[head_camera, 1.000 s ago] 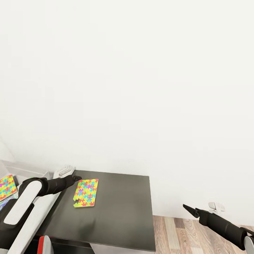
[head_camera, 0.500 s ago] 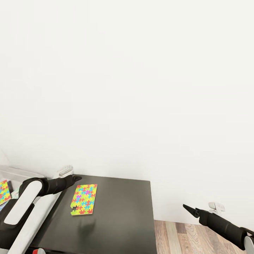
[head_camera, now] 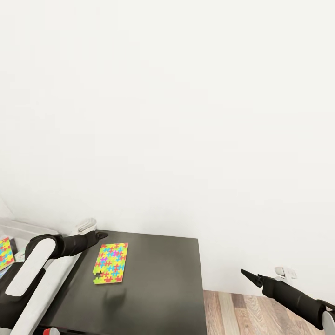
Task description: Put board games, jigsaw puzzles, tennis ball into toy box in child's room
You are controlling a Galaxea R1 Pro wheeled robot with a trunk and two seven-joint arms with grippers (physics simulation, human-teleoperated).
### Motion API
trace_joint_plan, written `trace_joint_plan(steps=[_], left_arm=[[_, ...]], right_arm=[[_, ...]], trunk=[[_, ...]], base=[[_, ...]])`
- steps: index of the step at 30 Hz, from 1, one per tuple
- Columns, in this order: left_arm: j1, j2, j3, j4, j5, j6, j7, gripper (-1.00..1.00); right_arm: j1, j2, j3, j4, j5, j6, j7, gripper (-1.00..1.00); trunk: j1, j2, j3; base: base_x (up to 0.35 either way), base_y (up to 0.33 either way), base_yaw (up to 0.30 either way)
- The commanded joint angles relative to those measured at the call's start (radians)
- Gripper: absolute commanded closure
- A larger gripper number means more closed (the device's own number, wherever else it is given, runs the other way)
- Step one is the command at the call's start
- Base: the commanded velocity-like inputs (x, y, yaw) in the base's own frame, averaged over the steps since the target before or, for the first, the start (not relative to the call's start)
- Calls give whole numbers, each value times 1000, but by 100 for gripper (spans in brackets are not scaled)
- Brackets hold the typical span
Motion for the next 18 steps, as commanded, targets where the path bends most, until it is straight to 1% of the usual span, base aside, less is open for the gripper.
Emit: trace_joint_plan(steps=[1,10,13,15,18], left_arm=[[-1,1,-2,-1,10,0,10,-100],[-1,2,-1,0,5,3,12,-100],[-2,2,0,2,2,17,13,-100],[-4,3,3,10,2,26,16,-100],[-11,2,3,58,1,28,17,-100]], right_arm=[[-1,0,-1,0,-3,6,2,-100],[-1,0,-1,1,-2,6,2,-100],[-1,0,-1,1,-1,8,2,-100],[-1,0,-2,1,-1,10,2,-100],[-1,0,-2,1,-1,12,2,-100]], trunk=[[1,-2,-2],[1,-2,-2],[1,-2,-2],[1,-2,-3],[1,-2,-7]], base=[[0,0,0],[0,0,0],[0,0,0],[0,0,0],[0,0,0]])
